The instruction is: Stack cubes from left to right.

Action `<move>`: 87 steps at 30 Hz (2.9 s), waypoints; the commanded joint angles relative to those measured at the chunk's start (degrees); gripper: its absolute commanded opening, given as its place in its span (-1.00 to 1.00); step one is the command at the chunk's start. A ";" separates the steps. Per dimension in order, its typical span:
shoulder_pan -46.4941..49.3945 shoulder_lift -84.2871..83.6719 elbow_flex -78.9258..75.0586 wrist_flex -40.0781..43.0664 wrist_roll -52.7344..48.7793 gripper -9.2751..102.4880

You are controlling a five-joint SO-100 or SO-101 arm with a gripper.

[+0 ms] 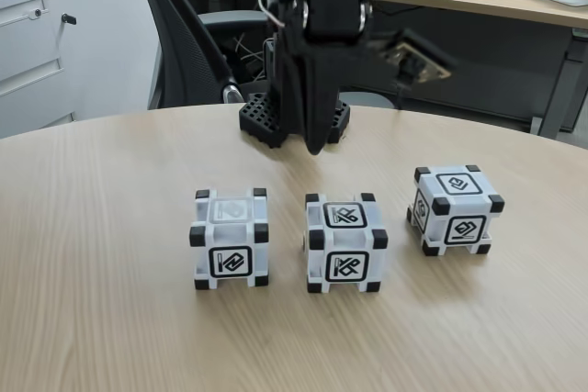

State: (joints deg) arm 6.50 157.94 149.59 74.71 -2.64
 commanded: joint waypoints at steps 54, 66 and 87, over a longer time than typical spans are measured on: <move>-2.02 -42.36 -32.17 10.02 16.00 -0.84; -24.43 -43.07 -32.17 10.02 31.38 -0.84; -33.22 -45.00 -32.17 9.05 38.76 -0.17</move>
State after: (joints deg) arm -26.72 113.47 120.15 84.38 36.21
